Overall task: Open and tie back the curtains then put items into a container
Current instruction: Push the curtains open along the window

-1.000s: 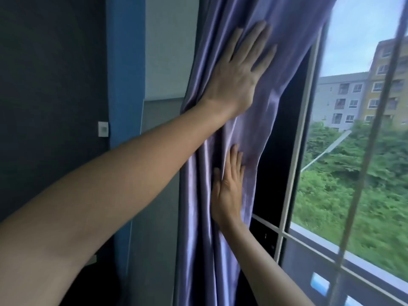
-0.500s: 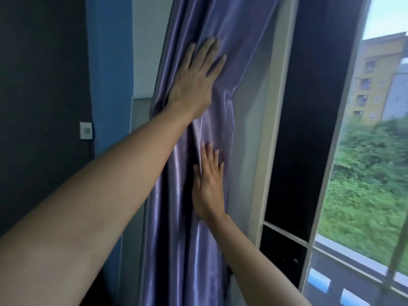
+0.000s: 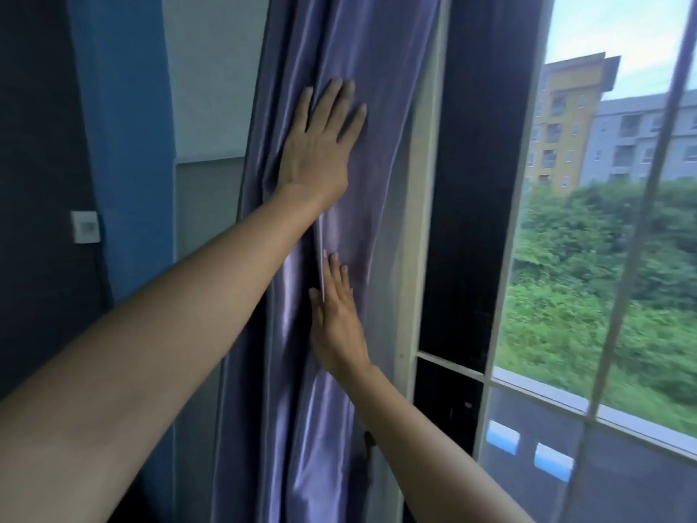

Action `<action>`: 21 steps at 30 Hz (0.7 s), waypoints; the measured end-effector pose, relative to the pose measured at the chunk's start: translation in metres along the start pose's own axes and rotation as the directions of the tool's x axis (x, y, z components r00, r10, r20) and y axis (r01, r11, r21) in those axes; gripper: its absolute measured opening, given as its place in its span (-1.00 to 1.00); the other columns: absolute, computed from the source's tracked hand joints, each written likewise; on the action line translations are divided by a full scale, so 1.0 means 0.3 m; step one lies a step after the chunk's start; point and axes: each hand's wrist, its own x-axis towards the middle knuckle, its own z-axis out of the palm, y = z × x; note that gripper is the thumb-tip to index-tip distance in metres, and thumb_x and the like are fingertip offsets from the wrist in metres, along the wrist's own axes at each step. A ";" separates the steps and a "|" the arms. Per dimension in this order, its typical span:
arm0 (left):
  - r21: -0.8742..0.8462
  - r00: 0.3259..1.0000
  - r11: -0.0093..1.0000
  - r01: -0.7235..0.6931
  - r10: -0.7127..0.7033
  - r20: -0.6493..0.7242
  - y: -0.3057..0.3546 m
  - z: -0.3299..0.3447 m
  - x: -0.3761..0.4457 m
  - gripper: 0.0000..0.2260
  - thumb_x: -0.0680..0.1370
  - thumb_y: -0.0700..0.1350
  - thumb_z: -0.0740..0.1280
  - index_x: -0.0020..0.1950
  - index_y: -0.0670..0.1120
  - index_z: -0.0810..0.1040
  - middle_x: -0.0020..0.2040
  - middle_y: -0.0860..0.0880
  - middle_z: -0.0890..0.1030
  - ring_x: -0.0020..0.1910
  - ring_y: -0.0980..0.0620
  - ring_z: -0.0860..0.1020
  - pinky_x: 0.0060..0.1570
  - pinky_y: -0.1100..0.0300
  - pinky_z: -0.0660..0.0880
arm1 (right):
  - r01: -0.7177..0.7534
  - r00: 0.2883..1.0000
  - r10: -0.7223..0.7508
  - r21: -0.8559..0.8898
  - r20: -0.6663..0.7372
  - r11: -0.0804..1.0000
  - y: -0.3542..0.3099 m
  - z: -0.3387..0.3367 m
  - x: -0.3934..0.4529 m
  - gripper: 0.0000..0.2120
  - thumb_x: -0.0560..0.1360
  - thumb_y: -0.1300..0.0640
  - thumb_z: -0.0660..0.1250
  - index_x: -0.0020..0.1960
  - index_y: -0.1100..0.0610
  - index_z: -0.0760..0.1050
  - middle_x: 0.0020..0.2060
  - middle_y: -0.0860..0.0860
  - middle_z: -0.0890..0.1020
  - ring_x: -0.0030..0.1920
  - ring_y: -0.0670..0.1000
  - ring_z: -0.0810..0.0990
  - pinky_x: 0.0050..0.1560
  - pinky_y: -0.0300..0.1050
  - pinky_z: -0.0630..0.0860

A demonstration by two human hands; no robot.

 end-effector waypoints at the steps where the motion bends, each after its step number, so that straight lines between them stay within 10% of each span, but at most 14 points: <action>1: 0.011 1.000 1.000 0.009 -0.009 -0.003 0.028 -0.013 -0.001 -0.39 0.54 -0.12 0.12 0.56 -0.08 -0.03 0.56 -0.18 -0.09 0.54 -0.14 -0.14 0.44 -0.13 -0.26 | -0.012 1.000 0.012 -0.019 0.018 1.000 0.004 -0.019 -0.008 -0.51 0.69 0.02 -0.07 0.47 -0.20 -0.28 0.54 -0.17 -0.15 0.54 -0.09 -0.22 0.55 0.01 -0.08; 13: -0.329 0.987 0.943 -0.056 0.002 -0.161 0.295 -0.225 0.099 -0.47 0.52 -0.17 0.21 0.49 -0.16 0.20 0.51 -0.27 0.13 0.51 -0.24 0.05 0.46 -0.21 -0.14 | -0.093 0.977 0.131 -0.217 0.168 0.972 0.047 -0.330 -0.127 -0.42 0.61 -0.23 0.02 0.56 -0.03 0.06 0.55 -0.04 0.11 0.54 -0.07 0.04 0.50 -0.11 0.10; 16: -0.388 0.986 0.920 -0.062 -0.005 -0.169 0.387 -0.312 0.121 -0.45 0.51 -0.13 0.19 0.50 -0.13 0.17 0.51 -0.25 0.15 0.50 -0.24 0.09 0.42 -0.28 -0.13 | -0.072 0.997 0.058 -0.276 -0.060 0.958 0.000 -0.476 -0.191 -0.59 0.60 -0.24 0.01 0.12 -0.02 0.51 0.03 -0.03 0.63 0.08 0.05 0.55 -0.04 -0.10 0.39; 21: -0.588 0.963 0.795 -0.148 -0.020 -0.270 0.599 -0.519 0.181 -0.52 0.51 -0.09 0.17 0.43 -0.15 0.27 0.49 -0.22 0.22 0.47 -0.23 0.18 0.43 -0.29 0.00 | -0.062 0.957 -0.090 -0.499 -0.276 0.865 -0.053 -0.837 -0.415 -0.60 0.62 -0.11 0.10 -0.30 0.05 0.42 -0.44 -0.03 0.47 -0.32 0.13 0.48 -0.27 -0.13 0.22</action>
